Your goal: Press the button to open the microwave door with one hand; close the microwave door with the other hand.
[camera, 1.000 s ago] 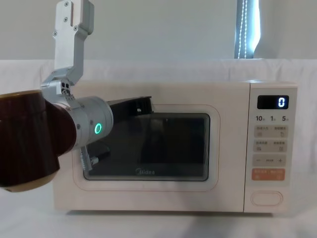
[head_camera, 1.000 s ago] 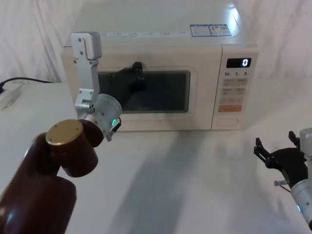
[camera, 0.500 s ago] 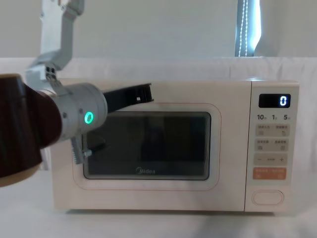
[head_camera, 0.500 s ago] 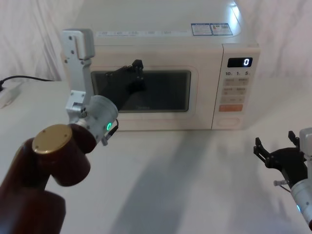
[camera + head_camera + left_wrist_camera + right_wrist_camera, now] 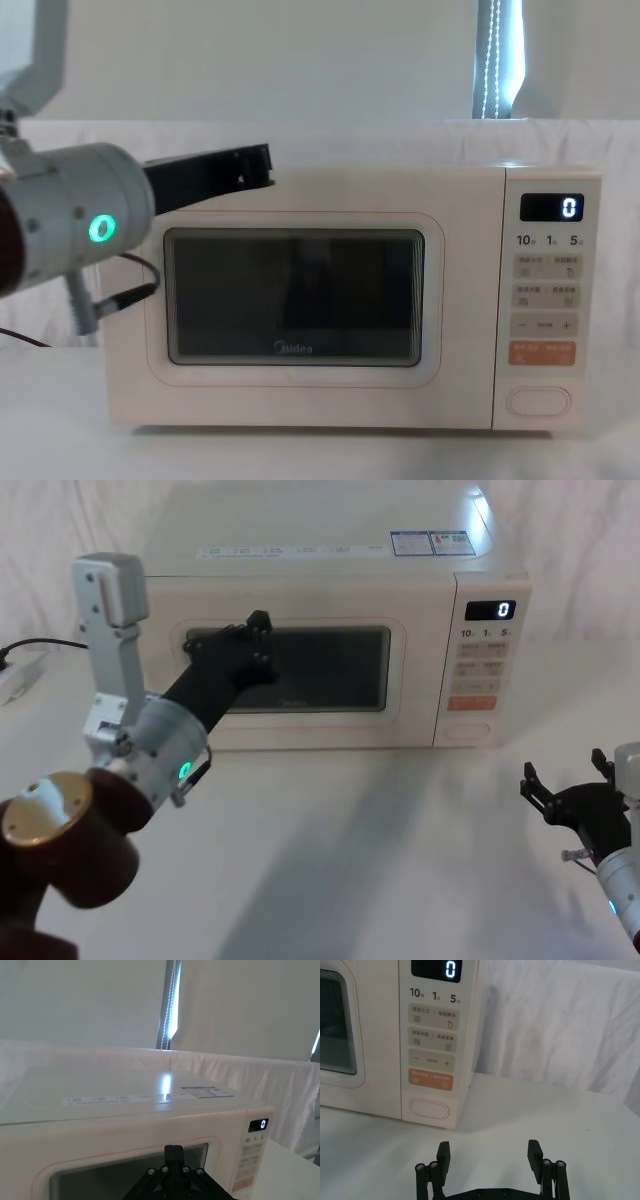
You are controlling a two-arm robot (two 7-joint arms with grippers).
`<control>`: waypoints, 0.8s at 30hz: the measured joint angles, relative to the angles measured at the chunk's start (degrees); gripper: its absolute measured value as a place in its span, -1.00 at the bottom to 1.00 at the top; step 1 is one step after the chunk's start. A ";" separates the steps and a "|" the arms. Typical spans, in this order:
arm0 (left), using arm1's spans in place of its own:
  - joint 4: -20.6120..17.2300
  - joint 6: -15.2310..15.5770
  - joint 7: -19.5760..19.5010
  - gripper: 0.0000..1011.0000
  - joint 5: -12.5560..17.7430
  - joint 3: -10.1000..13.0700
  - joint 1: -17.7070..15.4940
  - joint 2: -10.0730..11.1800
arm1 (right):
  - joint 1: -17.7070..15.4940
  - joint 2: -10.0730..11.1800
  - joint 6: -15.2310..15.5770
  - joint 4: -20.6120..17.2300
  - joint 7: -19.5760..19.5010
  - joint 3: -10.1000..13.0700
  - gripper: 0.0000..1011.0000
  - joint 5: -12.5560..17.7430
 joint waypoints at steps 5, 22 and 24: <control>-3.57 -0.39 -0.20 -1.00 -1.41 -1.35 3.62 2.33 | 0.00 0.00 0.00 0.00 0.00 0.00 0.98 0.00; -7.60 -3.93 0.25 -1.00 -3.28 -6.66 12.31 7.86 | 0.00 0.00 0.00 0.00 0.00 0.00 0.98 0.00; -7.79 -4.61 0.30 -1.00 -3.35 -7.43 13.44 8.41 | 0.00 0.00 0.00 0.00 0.00 0.00 0.98 0.00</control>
